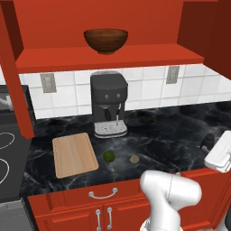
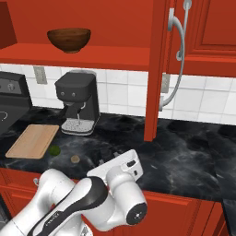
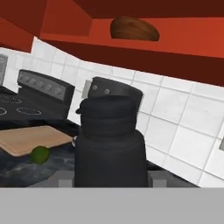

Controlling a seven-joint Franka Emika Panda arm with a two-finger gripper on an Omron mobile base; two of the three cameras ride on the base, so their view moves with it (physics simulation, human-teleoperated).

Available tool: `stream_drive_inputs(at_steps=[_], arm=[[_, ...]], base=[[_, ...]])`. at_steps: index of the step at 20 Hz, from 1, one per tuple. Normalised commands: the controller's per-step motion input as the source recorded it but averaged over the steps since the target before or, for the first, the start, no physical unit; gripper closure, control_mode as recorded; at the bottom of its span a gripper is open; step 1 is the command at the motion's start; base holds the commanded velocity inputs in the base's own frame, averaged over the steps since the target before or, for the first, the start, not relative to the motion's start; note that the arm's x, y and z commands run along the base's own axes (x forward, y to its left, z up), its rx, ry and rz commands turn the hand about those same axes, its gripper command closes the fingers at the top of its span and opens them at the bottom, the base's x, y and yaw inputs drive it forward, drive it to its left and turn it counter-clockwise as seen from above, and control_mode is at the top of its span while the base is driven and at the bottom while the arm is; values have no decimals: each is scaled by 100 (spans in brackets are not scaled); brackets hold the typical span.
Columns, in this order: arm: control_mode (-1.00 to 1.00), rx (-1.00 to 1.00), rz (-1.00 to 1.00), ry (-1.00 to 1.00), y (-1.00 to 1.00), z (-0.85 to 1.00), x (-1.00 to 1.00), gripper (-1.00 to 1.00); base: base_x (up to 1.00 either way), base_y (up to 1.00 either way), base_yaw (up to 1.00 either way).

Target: Open the cabinet. Place the bowl and condiment on the counter. Then place the lime and garlic on the cutting board.

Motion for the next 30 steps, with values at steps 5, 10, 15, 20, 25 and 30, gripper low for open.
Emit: stream_drive_inputs(at_steps=[5, 10, 15, 20, 25, 30], arm=[[-100, 0, 7, 0, 0, 0, 0, 100], [-100, 0, 12, 0, -7, 0, 0, 100], [-100, 6, 11, 4, -21, 0, 0, 100], [-100, 10, 9, 5, -19, -14, 2, 100], [-100, 8, 6, 10, -1, -21, 11, 100], [-100, 2, 1, 4, 0, -4, 3, 100]], base=[[0, 0, 0], [0, 0, 0], [0, 0, 0], [0, 0, 0], [0, 0, 0], [0, 0, 0]])
